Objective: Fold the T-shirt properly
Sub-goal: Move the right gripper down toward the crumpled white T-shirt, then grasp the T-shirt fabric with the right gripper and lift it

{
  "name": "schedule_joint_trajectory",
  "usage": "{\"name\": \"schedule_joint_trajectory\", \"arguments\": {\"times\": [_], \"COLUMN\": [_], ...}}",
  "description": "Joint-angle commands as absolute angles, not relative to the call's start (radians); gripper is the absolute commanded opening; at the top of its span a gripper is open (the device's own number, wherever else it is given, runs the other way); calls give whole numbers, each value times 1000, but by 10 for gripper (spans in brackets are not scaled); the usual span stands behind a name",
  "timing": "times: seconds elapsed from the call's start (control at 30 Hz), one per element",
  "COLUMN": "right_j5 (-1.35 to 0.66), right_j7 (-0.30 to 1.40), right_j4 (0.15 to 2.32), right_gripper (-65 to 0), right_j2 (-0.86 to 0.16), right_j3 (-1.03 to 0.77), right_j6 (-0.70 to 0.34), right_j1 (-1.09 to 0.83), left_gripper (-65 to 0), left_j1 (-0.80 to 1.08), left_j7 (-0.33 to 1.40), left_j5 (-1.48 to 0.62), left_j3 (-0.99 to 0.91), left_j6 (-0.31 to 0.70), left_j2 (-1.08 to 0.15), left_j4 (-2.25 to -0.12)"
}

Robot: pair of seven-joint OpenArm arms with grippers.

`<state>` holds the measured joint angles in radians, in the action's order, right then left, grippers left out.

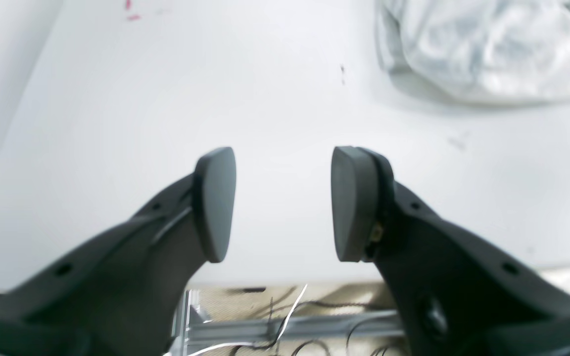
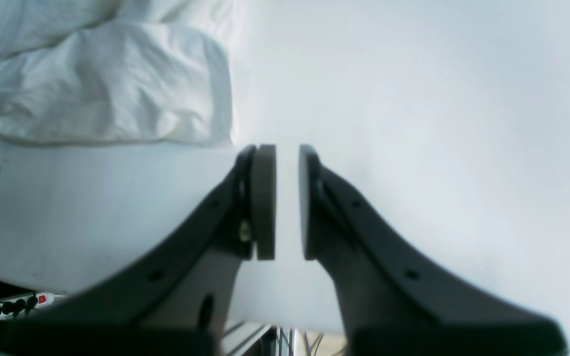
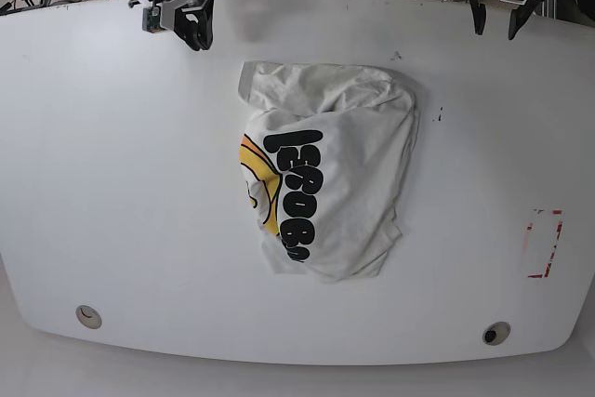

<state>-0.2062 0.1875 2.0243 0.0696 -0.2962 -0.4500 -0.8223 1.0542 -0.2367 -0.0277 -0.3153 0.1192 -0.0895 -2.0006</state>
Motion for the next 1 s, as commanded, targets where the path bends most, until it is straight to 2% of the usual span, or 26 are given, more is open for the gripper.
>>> {"name": "schedule_joint_trajectory", "arguments": {"times": [0.0, 0.1, 0.2, 0.3, 0.33, 0.6, 0.97], "right_j5": [-211, -211, -208, -208, -208, -213, -213], "right_j7": [166, 170, 211, 237, 245, 363, 495], "right_j4": [2043, 2041, 2043, 2041, 2040, 2032, 2022], "right_gripper": [-563, -488, -335, -230, -217, -219, -219], "right_j2": [59, 58, 51, 15, 4, -108, -170], "right_j3": [-298, -289, -246, -217, -206, -35, 143], "right_j6": [-469, -486, -493, -496, -496, -492, -498], "right_j1": [-796, -753, -699, -657, -644, -463, -232], "left_gripper": [-360, -318, -268, -257, -257, -257, -257], "left_j1": [1053, 1050, 1046, 1046, 1046, 1026, 1020], "left_j7": [-268, -268, -268, -268, -268, -265, -263], "left_j5": [-35, -35, -35, -35, -35, -35, -31], "left_j3": [-318, -317, -314, -314, -314, -314, -317], "left_j6": [114, 114, 114, 114, 114, 114, 114], "left_j2": [-71, -51, -39, -38, -38, -38, -42], "left_j4": [-2017, -2017, -2017, -2015, -2014, -2011, -2011]}}
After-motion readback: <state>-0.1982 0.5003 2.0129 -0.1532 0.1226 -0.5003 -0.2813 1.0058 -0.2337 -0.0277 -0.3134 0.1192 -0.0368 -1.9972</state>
